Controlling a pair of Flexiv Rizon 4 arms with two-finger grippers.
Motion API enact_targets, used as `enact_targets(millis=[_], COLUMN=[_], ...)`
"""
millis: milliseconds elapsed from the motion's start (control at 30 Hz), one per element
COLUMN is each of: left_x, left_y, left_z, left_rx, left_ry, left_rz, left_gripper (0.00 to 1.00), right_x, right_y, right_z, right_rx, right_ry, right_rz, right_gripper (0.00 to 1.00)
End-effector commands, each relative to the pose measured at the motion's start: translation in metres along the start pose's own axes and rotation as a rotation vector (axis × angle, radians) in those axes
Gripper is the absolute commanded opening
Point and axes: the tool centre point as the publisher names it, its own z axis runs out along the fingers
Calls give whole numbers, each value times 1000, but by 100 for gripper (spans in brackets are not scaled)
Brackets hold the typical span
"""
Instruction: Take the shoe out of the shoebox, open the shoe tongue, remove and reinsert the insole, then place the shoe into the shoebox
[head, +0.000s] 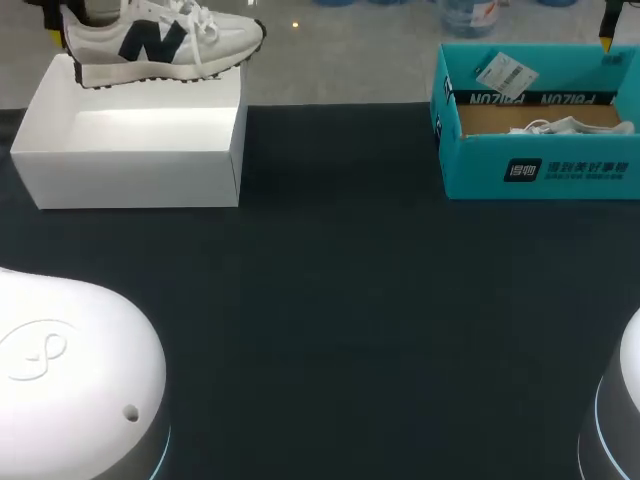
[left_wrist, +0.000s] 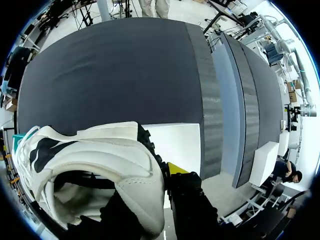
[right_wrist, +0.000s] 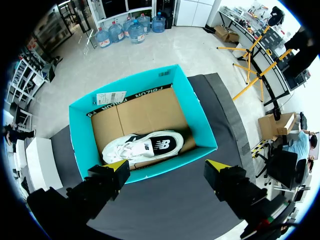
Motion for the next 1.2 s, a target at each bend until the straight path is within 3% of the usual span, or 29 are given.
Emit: enact_targets(millis=[33, 300, 1200], left_x=[-7, -25, -123], left_y=[-30, -55, -134], left_z=[-2, -5, 7], left_rx=[-198, -187, -95], left_ry=[0, -51, -130], left_rz=[30, 76, 329], left_gripper=[0, 0, 0], right_x=[0, 0, 0], right_y=[-1, -1, -1], right_z=[0, 0, 0], right_rx=[-2, -2, -2], right_ry=[2, 2, 2], right_rz=[1, 1, 1], right_gripper=[100, 100, 100])
